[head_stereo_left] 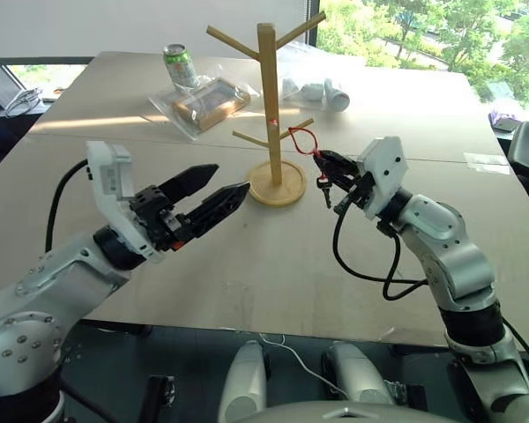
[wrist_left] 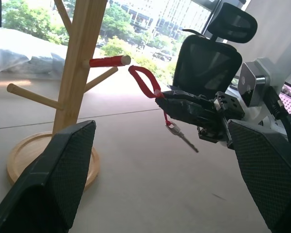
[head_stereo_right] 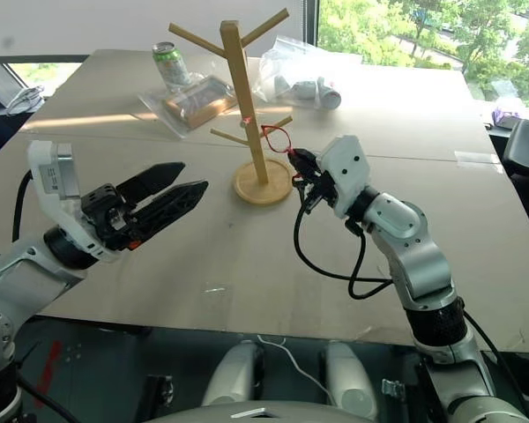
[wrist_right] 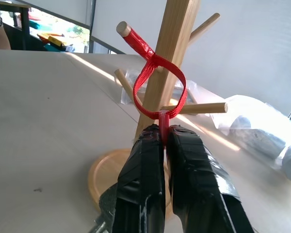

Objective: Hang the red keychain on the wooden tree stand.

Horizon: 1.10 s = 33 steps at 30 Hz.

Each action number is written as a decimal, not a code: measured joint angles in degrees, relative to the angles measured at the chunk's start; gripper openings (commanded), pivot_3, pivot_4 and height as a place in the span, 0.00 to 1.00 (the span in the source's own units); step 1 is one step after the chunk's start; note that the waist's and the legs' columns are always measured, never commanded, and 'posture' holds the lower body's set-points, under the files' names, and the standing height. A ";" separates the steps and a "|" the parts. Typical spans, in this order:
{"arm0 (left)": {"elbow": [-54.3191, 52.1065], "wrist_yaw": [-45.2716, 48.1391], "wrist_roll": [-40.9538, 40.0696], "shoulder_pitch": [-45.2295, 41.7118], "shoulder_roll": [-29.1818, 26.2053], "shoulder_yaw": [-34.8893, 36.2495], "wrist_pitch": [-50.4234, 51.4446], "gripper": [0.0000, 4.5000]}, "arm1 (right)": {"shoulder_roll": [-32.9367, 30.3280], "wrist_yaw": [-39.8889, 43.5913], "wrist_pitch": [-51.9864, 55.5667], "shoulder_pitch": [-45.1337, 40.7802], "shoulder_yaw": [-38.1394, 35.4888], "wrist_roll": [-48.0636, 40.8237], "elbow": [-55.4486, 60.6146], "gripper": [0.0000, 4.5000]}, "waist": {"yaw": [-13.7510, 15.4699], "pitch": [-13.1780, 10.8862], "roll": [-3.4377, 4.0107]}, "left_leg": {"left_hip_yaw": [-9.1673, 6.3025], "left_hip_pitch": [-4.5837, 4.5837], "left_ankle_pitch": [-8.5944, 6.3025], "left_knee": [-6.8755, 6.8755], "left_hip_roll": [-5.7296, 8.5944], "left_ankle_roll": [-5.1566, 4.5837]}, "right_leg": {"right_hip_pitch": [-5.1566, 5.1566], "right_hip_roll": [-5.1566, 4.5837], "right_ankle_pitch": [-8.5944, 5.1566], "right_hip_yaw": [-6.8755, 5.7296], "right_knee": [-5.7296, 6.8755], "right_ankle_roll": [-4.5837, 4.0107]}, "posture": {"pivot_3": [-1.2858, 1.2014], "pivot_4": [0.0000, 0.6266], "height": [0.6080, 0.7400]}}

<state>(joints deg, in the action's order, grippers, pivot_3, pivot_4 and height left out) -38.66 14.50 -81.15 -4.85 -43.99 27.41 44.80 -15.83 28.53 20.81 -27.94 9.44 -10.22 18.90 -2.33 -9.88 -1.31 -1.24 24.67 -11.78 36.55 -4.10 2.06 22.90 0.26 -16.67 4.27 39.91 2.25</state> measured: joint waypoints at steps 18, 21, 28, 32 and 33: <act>0.91 -1.26 -0.12 -1.00 -1.85 1.19 -2.09 1.00 | 3.78 -0.07 -11.44 -1.38 2.54 3.78 -4.39 0.00 | 0.28 0.00 0.00 | -0.01 0.01 0.01 -0.01 0.00 0.01 | 0.00 -0.02 0.00 -0.02 -0.02 0.00 | 0.52 0.24 1.00; 0.91 -1.52 -0.79 -1.47 -1.85 1.15 -2.26 1.00 | 4.39 -0.20 -10.23 -1.63 2.61 3.84 -6.59 0.00 | 0.29 0.00 0.00 | -0.01 0.02 0.01 -0.01 0.00 0.02 | 0.00 -0.03 0.00 -0.02 -0.02 -0.01 | 0.52 0.24 1.00; 0.89 -1.80 -1.88 -1.38 -2.02 1.15 -2.26 1.00 | 4.51 0.18 -9.88 -1.89 3.15 4.69 -7.23 0.00 | 0.27 0.00 0.00 | -0.01 0.02 0.01 -0.01 0.00 0.01 | 0.00 -0.02 0.00 -0.02 -0.02 -0.01 | 0.52 0.24 1.00; 0.78 -1.83 -2.11 -1.11 -2.24 1.15 -2.27 1.00 | 4.76 0.20 -9.88 -2.27 3.16 5.05 -8.14 0.00 | 0.28 0.00 0.00 | -0.01 0.02 0.01 -0.01 0.00 0.01 | 0.00 -0.02 0.00 -0.02 -0.02 -0.01 | 0.52 0.24 1.00; 0.77 -1.83 -2.12 -1.10 -2.30 1.15 -2.29 1.00 | 4.82 0.22 -9.88 -2.46 3.18 5.17 -8.28 0.00 | 0.27 0.00 0.00 | -0.01 0.02 0.01 -0.01 0.00 0.01 | 0.00 -0.02 0.00 -0.02 -0.02 -0.01 | 0.52 0.24 1.00</act>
<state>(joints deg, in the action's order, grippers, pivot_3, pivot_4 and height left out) -37.89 12.68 -83.27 -5.95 -46.29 28.56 42.51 -11.01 28.75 10.92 -30.40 12.62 -5.05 10.62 -2.06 -9.88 -1.31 -1.25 24.69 -11.77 36.53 -4.10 2.07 22.90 0.24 -16.66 4.25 39.88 2.24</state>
